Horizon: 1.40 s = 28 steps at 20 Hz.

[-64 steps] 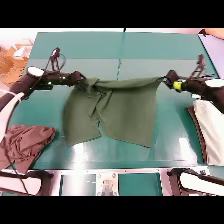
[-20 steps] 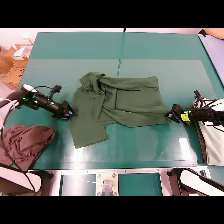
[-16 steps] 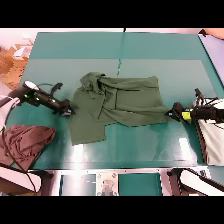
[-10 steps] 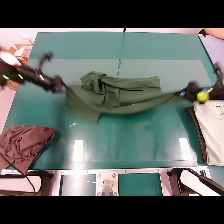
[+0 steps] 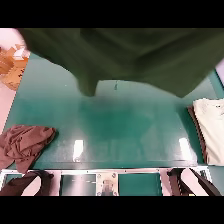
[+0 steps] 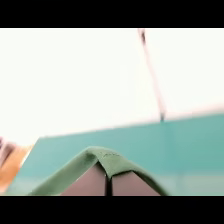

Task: Fold the shirts.

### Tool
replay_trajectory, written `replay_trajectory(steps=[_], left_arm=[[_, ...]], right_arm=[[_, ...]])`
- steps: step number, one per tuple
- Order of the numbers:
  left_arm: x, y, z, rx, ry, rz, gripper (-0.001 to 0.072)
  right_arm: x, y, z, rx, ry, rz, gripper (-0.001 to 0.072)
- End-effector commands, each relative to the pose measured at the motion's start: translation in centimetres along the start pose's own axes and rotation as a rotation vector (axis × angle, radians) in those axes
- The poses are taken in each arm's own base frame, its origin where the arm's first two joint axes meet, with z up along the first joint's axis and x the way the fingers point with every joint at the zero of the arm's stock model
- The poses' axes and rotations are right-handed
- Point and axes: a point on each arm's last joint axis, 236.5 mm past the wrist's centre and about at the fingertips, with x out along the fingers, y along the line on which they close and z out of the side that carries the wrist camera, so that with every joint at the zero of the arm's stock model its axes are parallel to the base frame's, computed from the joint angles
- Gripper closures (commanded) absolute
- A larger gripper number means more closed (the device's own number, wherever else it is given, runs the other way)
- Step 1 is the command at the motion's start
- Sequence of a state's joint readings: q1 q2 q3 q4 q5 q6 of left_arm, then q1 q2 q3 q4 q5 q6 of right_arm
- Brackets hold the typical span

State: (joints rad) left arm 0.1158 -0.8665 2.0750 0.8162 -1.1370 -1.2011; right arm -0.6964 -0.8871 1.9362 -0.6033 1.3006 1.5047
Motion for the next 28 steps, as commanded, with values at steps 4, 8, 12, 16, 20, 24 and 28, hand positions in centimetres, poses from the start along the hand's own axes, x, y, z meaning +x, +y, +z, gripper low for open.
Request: replay_trajectory(steps=[4, 8, 12, 16, 20, 24, 28], left_arm=[[-5.0, 1.5, 1.1, 0.024, -0.007, 0.215, 0.0680], [1.4, 6.4, -11.3, -0.156, 0.286, 0.202, 0.0681], [8.9, 8.3, -27.3, -0.398, 0.526, 0.047, 0.0681], [14.4, 11.3, -43.8, -0.535, 0.696, 0.047, 0.0681], [16.6, 14.8, -55.8, -0.641, 0.792, 0.154, 0.0681], [17.8, 15.9, -60.5, -0.666, 0.829, 0.164, 0.0681], [19.8, 18.3, -58.1, -0.620, 0.741, 0.203, 0.0681]], right_arm=[[-3.6, 1.2, 2.2, -0.060, -0.114, -0.128, 0.0695], [0.7, -4.6, -3.1, 0.114, 0.048, -0.105, 0.0695], [8.4, -10.9, -14.4, 0.291, 0.256, -0.055, 0.0695], [15.7, -18.9, -28.9, 0.485, 0.392, -0.183, 0.0695], [19.8, -25.2, -40.7, 0.687, 0.589, -0.288, 0.0695], [23.9, -27.9, -44.5, 0.789, 0.655, -0.277, 0.0695], [27.8, -28.5, -41.0, 0.782, 0.586, -0.210, 0.0695]])
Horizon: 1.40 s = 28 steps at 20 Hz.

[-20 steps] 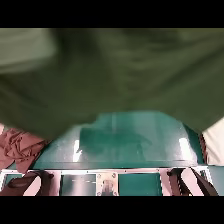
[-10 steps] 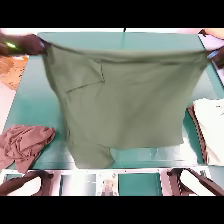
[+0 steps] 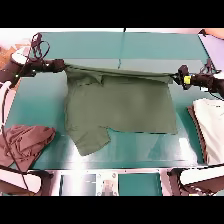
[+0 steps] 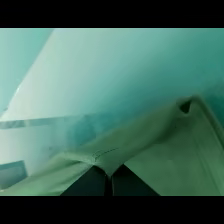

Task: Fold the shirts.

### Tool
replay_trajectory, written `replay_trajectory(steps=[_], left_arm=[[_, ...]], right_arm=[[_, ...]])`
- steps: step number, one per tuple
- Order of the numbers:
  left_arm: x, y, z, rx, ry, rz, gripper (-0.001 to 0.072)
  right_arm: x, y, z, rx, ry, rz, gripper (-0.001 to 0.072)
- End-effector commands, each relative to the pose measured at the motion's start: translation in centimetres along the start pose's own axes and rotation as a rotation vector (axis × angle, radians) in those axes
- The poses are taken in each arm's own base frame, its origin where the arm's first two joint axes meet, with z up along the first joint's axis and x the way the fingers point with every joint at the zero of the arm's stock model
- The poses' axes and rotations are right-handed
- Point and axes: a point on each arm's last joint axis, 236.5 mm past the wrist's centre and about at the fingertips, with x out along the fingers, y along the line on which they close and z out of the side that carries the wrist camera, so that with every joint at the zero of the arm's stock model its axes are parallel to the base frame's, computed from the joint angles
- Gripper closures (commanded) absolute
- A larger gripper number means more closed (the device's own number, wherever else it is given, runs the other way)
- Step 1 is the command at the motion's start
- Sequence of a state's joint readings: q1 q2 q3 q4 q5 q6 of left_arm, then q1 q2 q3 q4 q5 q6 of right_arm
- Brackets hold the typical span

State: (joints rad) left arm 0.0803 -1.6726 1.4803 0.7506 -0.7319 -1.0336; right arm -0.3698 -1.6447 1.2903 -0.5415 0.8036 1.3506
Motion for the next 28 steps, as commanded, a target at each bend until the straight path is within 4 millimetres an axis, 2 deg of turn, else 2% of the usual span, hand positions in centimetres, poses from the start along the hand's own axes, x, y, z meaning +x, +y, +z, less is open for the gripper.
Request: replay_trajectory(steps=[1, 4, 6, 9, 11, 14, 18, 21, 23, 28], left_arm=[[0.3, 0.5, 2.7, 0.016, -0.071, 0.018, 0.0681], [-0.4, 0.1, 5.1, 0.032, -0.134, 0.022, 0.0681], [-0.6, 0.2, 6.0, 0.034, -0.166, 0.031, 0.0681], [-0.4, 0.0, 5.4, 0.034, -0.142, 0.019, 0.0681], [-0.1, -0.1, 3.4, 0.062, -0.057, 0.005, 0.0681], [0.0, 0.4, -1.7, 0.128, 0.136, 0.008, 0.0680], [0.2, 0.6, -6.9, 0.091, 0.290, -0.023, 0.0681], [0.2, 1.3, -10.2, 0.066, 0.379, -0.017, 0.0681], [0.4, 1.7, -11.6, 0.045, 0.399, -0.013, 0.0681], [0.9, 1.3, -13.0, 0.001, 0.429, -0.042, 0.0681]], right_arm=[[1.2, 2.2, 3.0, -0.014, -0.030, 0.058, 0.0695], [0.6, 4.9, 4.8, -0.066, -0.075, 0.093, 0.0695], [0.7, 5.1, 5.1, -0.072, -0.091, 0.091, 0.0695], [1.8, 4.3, 4.1, -0.064, -0.052, 0.082, 0.0695], [2.2, 2.9, 2.6, -0.100, 0.015, 0.041, 0.0695], [1.3, -0.6, 0.4, -0.176, 0.134, -0.066, 0.0696], [0.2, -4.7, -3.2, -0.226, 0.302, -0.184, 0.0695], [-0.3, -7.6, -4.4, -0.236, 0.351, -0.277, 0.0695], [-0.1, -8.4, -5.1, -0.226, 0.368, -0.288, 0.0695], [0.4, -9.2, -5.6, -0.211, 0.387, -0.293, 0.0695]])
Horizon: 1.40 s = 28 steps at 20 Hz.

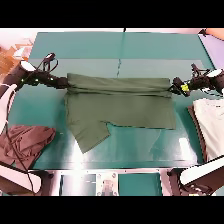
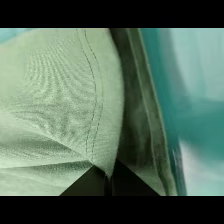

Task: Fold the shirts.

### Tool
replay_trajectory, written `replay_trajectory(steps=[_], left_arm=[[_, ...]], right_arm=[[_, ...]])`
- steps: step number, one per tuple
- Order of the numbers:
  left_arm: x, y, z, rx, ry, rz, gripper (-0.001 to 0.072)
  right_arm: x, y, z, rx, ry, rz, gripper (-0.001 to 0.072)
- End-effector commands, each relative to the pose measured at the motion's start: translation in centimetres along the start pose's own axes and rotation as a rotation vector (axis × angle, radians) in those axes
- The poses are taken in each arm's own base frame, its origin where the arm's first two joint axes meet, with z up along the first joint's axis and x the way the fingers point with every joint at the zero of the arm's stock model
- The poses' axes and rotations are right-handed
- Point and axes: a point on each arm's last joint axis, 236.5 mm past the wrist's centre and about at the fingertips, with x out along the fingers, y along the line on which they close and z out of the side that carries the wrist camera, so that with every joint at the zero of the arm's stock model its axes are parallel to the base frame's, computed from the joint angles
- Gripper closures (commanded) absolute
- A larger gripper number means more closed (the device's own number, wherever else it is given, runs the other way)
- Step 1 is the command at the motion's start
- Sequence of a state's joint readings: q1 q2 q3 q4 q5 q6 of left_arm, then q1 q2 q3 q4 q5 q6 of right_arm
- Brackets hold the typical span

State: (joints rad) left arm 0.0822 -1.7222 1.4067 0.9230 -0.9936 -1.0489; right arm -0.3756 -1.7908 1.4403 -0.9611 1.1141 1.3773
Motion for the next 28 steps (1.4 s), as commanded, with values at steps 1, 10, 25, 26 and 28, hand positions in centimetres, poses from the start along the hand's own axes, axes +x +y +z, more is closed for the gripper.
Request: replay_trajectory(steps=[1, 10, 25, 26, 28], left_arm=[[1.0, -0.7, -1.4, -0.036, 0.046, -0.050, 0.0681], [-2.4, -3.2, -5.6, -0.192, 0.309, -0.173, 0.0148], [-6.5, -7.9, -27.4, -0.521, 0.368, -0.101, 0.0136], [-5.6, -8.5, -28.0, -0.540, 0.363, -0.116, 0.0136], [-3.9, -9.9, -29.2, -0.551, 0.355, -0.132, 0.0136]], right_arm=[[0.6, -0.7, -0.7, 0.003, 0.028, -0.015, 0.0694], [-3.9, 0.3, -1.1, 0.028, 0.091, 0.014, 0.0363], [-6.1, -4.3, -24.1, 0.336, 0.053, -0.085, 0.0418], [-5.4, -3.8, -24.0, 0.377, 0.017, -0.044, 0.0418], [-3.8, -3.5, -24.2, 0.468, -0.021, 0.014, 0.0399]])
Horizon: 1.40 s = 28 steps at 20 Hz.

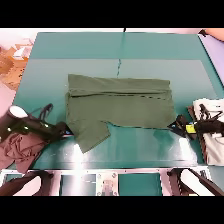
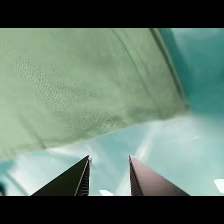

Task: Fold the shirts.

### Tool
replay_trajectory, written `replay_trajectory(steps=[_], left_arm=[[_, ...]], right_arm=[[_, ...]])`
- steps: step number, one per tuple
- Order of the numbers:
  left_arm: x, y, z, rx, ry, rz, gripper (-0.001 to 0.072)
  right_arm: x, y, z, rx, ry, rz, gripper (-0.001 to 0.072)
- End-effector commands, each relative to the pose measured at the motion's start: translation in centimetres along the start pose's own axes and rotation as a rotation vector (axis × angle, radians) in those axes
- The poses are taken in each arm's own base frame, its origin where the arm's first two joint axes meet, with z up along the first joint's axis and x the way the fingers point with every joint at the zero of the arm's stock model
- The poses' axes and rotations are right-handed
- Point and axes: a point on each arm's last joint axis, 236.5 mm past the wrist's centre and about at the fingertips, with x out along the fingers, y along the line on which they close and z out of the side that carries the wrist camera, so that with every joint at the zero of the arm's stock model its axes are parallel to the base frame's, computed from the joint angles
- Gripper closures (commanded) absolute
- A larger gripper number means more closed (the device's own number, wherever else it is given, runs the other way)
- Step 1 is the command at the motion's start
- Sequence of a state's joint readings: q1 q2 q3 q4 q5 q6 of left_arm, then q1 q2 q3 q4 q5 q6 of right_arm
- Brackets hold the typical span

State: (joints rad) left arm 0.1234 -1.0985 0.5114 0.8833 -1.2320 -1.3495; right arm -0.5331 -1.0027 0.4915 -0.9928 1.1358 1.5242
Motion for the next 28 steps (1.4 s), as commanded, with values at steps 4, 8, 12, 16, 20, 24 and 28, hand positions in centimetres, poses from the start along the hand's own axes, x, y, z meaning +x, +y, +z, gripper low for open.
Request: replay_trajectory(steps=[4, 8, 12, 16, 20, 24, 28], left_arm=[[4.5, -1.6, 1.2, -0.024, -0.185, -0.042, 0.0138], [3.9, -2.9, 3.6, -0.073, -0.288, -0.105, 0.0291], [2.8, -6.4, 4.4, 0.017, -0.320, -0.227, 0.0681], [2.0, -7.5, 2.8, 0.133, -0.215, -0.192, 0.0683], [-0.2, -6.5, 0.0, 0.197, -0.197, -0.086, 0.0683], [-4.0, -5.6, -2.4, 0.251, -0.292, 0.025, 0.0683], [-4.4, -5.6, -3.7, 0.259, -0.270, 0.031, 0.0683]], right_arm=[[3.8, -1.4, -0.3, 0.227, -0.130, 0.097, 0.0281], [4.3, -1.0, 2.0, 0.310, -0.227, 0.141, 0.0285], [4.2, 1.4, 3.4, 0.329, -0.281, 0.222, 0.0584], [3.6, 2.9, 2.0, 0.118, -0.199, 0.219, 0.0694], [1.8, 2.3, -0.4, -0.021, -0.059, 0.157, 0.0695], [-1.2, 3.3, -1.6, -0.087, -0.041, 0.174, 0.0695], [-2.2, 1.7, -2.6, -0.104, -0.055, 0.084, 0.0695]])
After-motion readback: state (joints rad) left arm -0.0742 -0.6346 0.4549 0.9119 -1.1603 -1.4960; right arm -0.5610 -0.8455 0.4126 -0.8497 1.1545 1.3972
